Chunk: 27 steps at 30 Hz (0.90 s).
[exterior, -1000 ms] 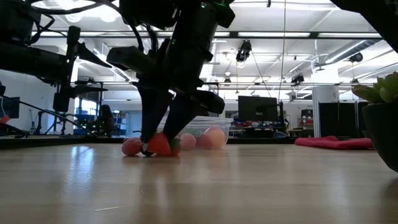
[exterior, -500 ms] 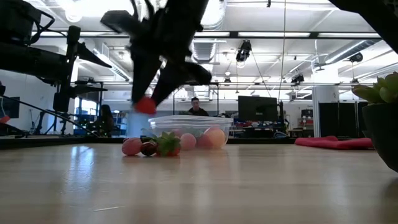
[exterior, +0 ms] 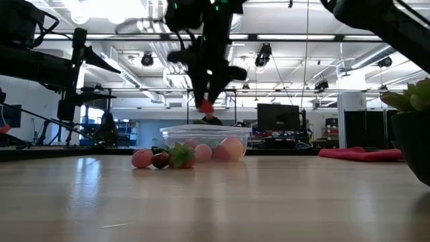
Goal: Pick and placing Produce into tupperware
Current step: Put the red strawberry into the transparent container
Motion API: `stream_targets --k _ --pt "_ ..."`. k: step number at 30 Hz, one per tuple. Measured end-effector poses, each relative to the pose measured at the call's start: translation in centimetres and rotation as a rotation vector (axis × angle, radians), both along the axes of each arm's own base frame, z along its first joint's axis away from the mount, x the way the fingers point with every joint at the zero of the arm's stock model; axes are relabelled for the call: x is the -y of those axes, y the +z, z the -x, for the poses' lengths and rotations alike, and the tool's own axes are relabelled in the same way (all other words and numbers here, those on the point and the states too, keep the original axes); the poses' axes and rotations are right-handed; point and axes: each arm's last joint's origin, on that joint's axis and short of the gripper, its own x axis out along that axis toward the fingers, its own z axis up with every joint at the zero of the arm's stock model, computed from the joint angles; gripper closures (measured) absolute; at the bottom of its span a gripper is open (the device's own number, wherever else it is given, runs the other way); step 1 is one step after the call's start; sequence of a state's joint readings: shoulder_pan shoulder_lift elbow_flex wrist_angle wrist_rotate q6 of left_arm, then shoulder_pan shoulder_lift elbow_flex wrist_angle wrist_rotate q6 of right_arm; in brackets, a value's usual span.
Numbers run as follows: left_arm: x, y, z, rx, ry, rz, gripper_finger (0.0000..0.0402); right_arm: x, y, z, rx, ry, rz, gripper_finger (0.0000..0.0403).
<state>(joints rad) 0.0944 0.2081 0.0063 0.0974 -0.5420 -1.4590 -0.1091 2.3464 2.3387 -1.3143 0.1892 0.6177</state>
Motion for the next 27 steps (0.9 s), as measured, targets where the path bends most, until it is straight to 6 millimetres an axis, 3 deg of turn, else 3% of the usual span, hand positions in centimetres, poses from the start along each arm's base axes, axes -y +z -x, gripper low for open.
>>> stream_targets --k 6,16,21,27 --pt "0.0 0.0 0.0 0.0 0.0 0.0 0.0146 2.9 -1.2 0.8 -0.076 -0.05 -0.03 0.0258" --pt "0.0 0.0 0.0 -0.001 0.0 0.0 0.0146 2.8 -1.1 0.5 -0.047 -0.02 -0.01 0.0185" --pt "0.0 0.0 0.0 -0.002 0.0 0.001 0.0146 1.0 -1.0 0.2 -0.047 0.061 -0.022 0.0165" --pt "0.0 0.0 0.0 -0.001 0.0 0.0 0.0146 -3.7 -1.0 -0.2 -0.047 0.206 -0.077 0.0163"
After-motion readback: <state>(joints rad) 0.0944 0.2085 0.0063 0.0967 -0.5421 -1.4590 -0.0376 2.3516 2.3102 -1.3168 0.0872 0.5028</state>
